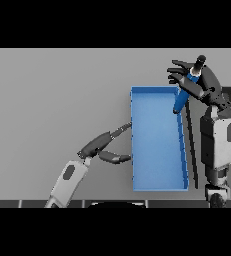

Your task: Pick up the blue pipe and place it into the blue bin.

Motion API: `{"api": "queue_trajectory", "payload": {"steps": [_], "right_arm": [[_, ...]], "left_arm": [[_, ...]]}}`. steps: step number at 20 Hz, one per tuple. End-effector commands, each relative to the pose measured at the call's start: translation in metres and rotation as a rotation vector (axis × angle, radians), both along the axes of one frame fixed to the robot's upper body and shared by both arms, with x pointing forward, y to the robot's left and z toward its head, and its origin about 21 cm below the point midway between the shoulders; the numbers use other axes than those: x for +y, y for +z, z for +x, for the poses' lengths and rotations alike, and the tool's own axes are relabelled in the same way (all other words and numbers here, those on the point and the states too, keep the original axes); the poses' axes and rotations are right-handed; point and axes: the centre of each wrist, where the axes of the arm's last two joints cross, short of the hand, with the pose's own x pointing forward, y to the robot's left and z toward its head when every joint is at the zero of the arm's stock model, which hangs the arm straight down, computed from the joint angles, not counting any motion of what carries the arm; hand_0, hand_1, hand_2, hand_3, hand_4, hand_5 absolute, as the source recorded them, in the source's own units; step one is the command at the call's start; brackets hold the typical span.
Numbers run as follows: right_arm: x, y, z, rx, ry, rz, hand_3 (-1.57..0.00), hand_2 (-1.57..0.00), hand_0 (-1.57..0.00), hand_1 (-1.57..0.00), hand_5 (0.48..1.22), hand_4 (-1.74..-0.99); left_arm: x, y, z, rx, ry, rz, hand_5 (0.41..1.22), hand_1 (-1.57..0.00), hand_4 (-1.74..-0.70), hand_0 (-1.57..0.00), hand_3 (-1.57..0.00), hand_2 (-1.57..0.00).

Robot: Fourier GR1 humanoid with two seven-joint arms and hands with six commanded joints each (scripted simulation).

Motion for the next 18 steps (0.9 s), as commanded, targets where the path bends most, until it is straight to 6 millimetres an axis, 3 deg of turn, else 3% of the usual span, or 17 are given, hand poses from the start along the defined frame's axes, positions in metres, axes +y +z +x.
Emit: {"api": "queue_trajectory", "payload": {"steps": [1, 5, 9, 10, 14, 15, 16, 18], "right_arm": [[-0.005, -0.011, -0.005, 0.035, -0.021, 0.0, -1.57, -1.57, -1.57, -1.57, 1.221, -1.741], [-0.009, -0.043, -0.028, 0.181, -0.11, -0.021, -1.57, -1.57, -1.57, -1.57, 1.221, -1.741], [-0.008, -0.076, -0.034, 0.32, -0.222, -0.089, -1.52, -1.57, -1.57, -1.57, 1.221, -1.741], [-0.006, -0.083, -0.04, 0.342, -0.229, -0.108, -1.26, -1.57, -1.57, -1.57, 1.221, -1.741], [0.002, -0.11, -0.038, 0.46, -0.296, -0.206, -0.85, -1.57, -1.57, -1.55, 1.221, -1.741], [0.001, -0.112, -0.038, 0.475, -0.307, -0.225, -0.79, -1.34, -1.46, -1.34, 1.221, -1.678], [0.0, -0.116, -0.036, 0.507, -0.319, -0.252, -0.63, -1.07, -1.17, -1.07, 1.221, -1.592], [-0.004, -0.125, -0.036, 0.595, -0.314, -0.306, -0.4, -0.68, -0.75, -0.68, 1.221, -1.413]], "left_arm": [[0.001, 0.001, 0.0, -0.005, 0.01, -0.005, 0.422, 0.0, -0.88, 0.0, 0.0, 0.0], [0.003, 0.0, -0.002, 0.009, 0.01, 0.0, 0.428, 0.0, -0.88, 0.0, 0.0, 0.0], [0.002, 0.0, -0.003, 0.004, 0.008, 0.008, 0.422, 0.0, -0.89, 0.0, 0.0, 0.0], [0.002, 0.001, -0.004, 0.005, 0.006, 0.001, 0.42, 0.0, -0.89, 0.0, 0.0, 0.0], [0.004, 0.002, -0.003, 0.003, 0.015, 0.007, 0.421, 0.0, -0.88, 0.0, 0.0, 0.0], [0.003, 0.0, -0.004, 0.007, 0.015, 0.01, 0.421, 0.0, -0.88, 0.0, 0.0, 0.0], [0.0, 0.0, -0.005, 0.004, 0.01, 0.007, 0.422, 0.0, -0.88, 0.0, 0.0, 0.0], [0.003, 0.003, -0.002, 0.0, 0.011, 0.01, 0.425, 0.0, -0.88, 0.0, 0.0, 0.0]]}}
